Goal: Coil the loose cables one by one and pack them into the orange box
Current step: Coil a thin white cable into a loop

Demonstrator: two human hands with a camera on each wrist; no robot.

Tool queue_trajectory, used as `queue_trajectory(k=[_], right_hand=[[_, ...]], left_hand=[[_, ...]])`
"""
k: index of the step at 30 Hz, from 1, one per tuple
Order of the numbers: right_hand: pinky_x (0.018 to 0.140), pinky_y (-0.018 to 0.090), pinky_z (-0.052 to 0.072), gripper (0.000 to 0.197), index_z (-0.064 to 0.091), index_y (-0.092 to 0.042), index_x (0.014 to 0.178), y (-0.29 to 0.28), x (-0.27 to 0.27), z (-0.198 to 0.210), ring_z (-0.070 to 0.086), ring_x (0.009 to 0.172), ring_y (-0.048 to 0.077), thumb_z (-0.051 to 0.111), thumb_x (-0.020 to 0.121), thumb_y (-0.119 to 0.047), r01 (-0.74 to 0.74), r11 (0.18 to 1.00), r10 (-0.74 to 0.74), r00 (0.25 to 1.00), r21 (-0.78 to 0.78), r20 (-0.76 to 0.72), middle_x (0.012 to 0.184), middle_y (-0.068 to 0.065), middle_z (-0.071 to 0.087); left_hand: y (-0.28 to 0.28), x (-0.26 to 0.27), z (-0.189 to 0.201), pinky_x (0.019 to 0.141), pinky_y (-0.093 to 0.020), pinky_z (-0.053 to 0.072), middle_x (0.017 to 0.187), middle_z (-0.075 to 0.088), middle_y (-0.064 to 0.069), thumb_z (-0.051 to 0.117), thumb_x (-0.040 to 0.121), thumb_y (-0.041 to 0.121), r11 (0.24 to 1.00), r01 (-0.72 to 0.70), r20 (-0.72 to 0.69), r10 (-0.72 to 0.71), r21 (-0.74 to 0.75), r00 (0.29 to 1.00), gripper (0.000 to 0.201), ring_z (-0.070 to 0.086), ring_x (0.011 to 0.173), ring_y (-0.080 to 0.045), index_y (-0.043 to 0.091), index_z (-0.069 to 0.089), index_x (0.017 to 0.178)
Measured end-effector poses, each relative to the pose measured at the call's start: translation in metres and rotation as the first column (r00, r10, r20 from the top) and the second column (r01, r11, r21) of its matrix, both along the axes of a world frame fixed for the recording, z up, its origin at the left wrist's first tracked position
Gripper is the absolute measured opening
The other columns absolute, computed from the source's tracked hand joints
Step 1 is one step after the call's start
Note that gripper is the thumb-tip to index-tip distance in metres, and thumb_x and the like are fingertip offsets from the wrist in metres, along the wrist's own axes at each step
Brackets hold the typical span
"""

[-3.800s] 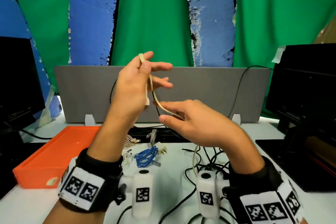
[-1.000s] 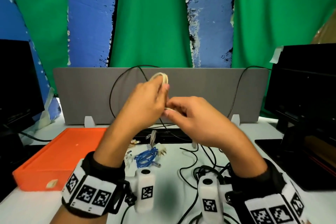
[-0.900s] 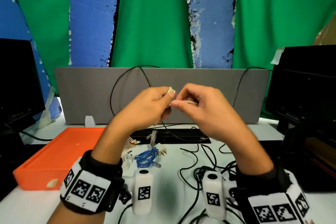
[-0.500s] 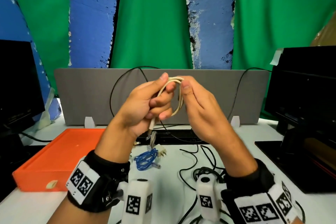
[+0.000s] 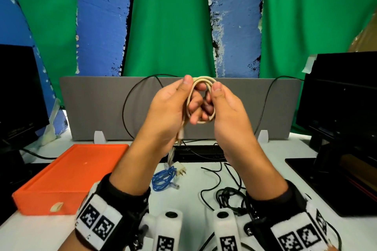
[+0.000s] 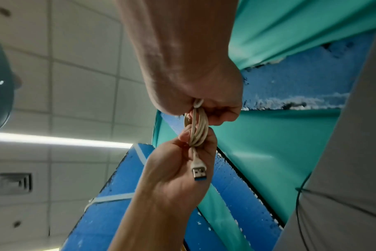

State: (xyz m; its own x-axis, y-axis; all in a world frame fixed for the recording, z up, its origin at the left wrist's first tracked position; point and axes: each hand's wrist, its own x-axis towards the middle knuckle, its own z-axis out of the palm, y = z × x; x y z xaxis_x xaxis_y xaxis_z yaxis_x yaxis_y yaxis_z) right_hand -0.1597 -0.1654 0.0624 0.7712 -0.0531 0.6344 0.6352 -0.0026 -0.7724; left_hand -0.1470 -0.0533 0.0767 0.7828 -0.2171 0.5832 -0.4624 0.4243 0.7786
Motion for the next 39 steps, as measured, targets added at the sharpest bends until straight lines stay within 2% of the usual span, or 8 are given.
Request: queue_trajectory(k=[6,13,19,23,27,31,35,39], right_hand=[[0.057,0.011,0.04,0.038,0.049,-0.022,0.077,0.002,-0.007,0.0,0.05,0.056,-0.002,0.032,0.11,-0.027,0.144,0.977,-0.124,0.983,-0.156,0.131,0.058,-0.015,0.056],[0.081,0.04,0.045,0.042,0.062,-0.01,0.1,-0.002,-0.003,0.002,0.045,0.065,0.014,0.035,0.107,-0.041,-0.319,0.929,0.357,0.907,0.189,-0.224,0.064,0.0,0.044],[0.071,0.039,0.054,0.035,0.05,-0.015,0.083,-0.01,-0.003,0.002,0.047,0.064,0.015,0.038,0.107,-0.037,-0.406,0.898,0.44,0.854,0.171,-0.277,0.058,-0.004,0.036],[0.061,0.039,0.052,0.039,0.051,-0.014,0.082,-0.002,0.001,-0.003,0.046,0.058,0.013,0.033,0.109,-0.035,-0.09,0.988,0.071,0.986,-0.124,-0.15,0.053,-0.011,0.041],[0.062,0.046,0.056,0.042,0.055,-0.01,0.087,-0.002,0.004,-0.005,0.049,0.056,0.01,0.032,0.108,-0.039,0.138,0.948,-0.162,0.985,-0.285,-0.061,0.062,-0.007,0.048],[0.062,0.051,0.054,0.042,0.054,-0.01,0.085,-0.004,0.008,-0.006,0.048,0.058,0.014,0.032,0.108,-0.038,0.24,0.924,-0.254,0.967,-0.298,-0.009,0.061,-0.006,0.046],[0.06,0.045,0.052,0.04,0.052,-0.014,0.081,-0.009,0.008,-0.005,0.047,0.058,0.015,0.034,0.109,-0.035,0.103,0.976,-0.122,0.988,-0.191,-0.095,0.055,-0.009,0.044],[0.054,0.029,0.044,0.037,0.049,-0.015,0.081,-0.009,0.001,-0.001,0.041,0.057,0.015,0.033,0.109,-0.033,-0.216,0.976,0.214,0.957,0.01,-0.193,0.052,-0.007,0.034]], left_hand=[[-0.005,0.0,-0.008,0.05,-0.031,0.038,0.062,0.048,-0.003,0.042,0.102,0.038,0.886,-0.455,0.366,0.397,0.087,0.842,0.029,0.042,0.053,-0.01,0.022,0.065,0.11],[0.0,0.006,-0.015,0.049,-0.019,0.047,0.065,0.063,-0.003,0.044,0.105,0.026,0.733,-0.674,0.478,0.561,0.093,0.676,0.028,0.062,0.052,-0.005,0.009,0.063,0.095],[0.01,0.015,-0.013,0.046,-0.032,0.042,0.063,0.058,-0.002,0.044,0.105,0.033,0.699,-0.677,0.547,0.482,0.232,0.685,0.031,0.054,0.051,-0.016,0.012,0.063,0.092],[0.022,0.018,-0.008,0.054,-0.033,0.037,0.063,0.053,-0.007,0.042,0.102,0.048,0.605,-0.706,0.555,0.466,0.368,0.689,0.04,0.043,0.055,-0.009,0.02,0.059,0.078],[0.035,0.017,0.002,0.054,-0.018,0.039,0.063,0.057,0.009,0.057,0.096,0.043,0.578,-0.724,0.522,0.514,0.376,0.681,0.027,0.047,0.056,0.0,0.023,0.063,0.079],[0.046,0.005,0.011,0.055,-0.032,0.047,0.071,0.067,-0.003,0.059,0.097,0.021,0.744,-0.425,0.308,0.302,0.515,0.902,0.015,0.056,0.057,-0.017,0.01,0.068,0.09],[0.055,-0.002,0.014,0.076,-0.03,0.053,0.092,0.073,-0.003,0.066,0.092,0.02,0.695,-0.333,0.372,0.101,0.638,0.923,0.012,0.066,0.084,-0.023,0.018,0.073,0.102],[0.046,0.009,0.007,0.079,-0.031,0.051,0.098,0.063,0.003,0.081,0.077,0.035,0.706,-0.517,0.479,0.281,0.483,0.832,0.031,0.061,0.089,-0.016,0.023,0.065,0.1]])
